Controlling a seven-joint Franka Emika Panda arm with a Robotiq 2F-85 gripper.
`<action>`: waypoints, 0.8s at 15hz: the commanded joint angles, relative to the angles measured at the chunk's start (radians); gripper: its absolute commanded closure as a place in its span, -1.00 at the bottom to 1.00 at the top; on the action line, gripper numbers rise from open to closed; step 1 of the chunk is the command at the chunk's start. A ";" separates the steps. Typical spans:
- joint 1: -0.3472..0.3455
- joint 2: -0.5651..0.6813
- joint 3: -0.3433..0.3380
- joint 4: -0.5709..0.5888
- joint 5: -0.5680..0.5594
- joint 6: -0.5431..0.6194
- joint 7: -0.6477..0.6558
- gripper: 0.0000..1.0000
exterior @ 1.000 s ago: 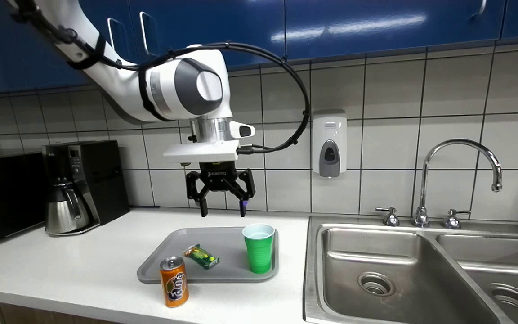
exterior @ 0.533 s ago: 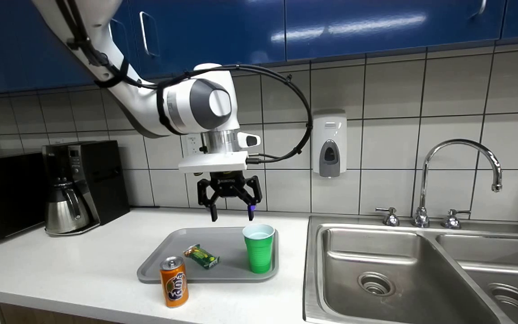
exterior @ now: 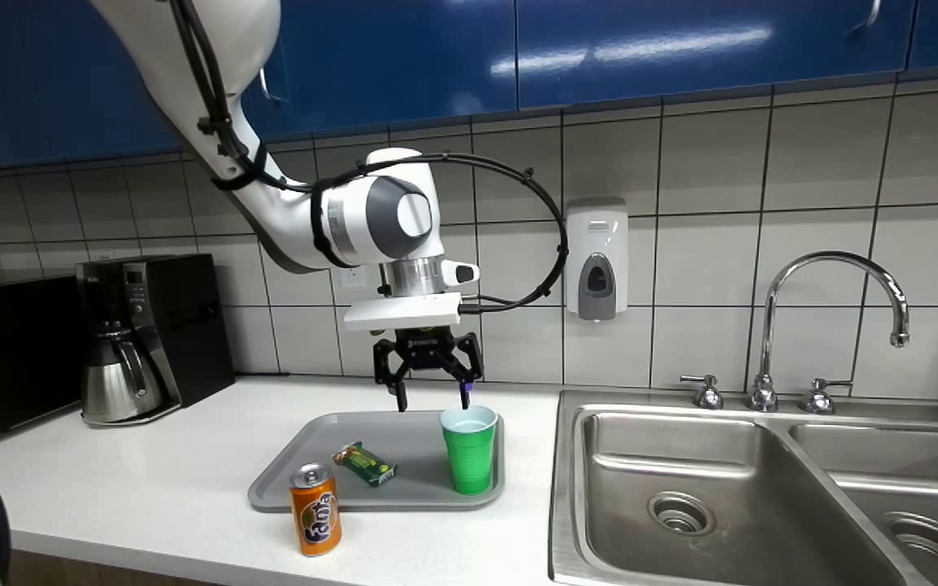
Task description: Remove the green cup from the tray
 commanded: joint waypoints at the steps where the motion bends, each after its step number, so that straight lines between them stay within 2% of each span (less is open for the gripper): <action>1: -0.028 0.073 0.029 0.058 -0.004 0.025 -0.020 -1.00; 12: -0.039 0.195 0.050 0.131 0.016 0.088 -0.011 -1.00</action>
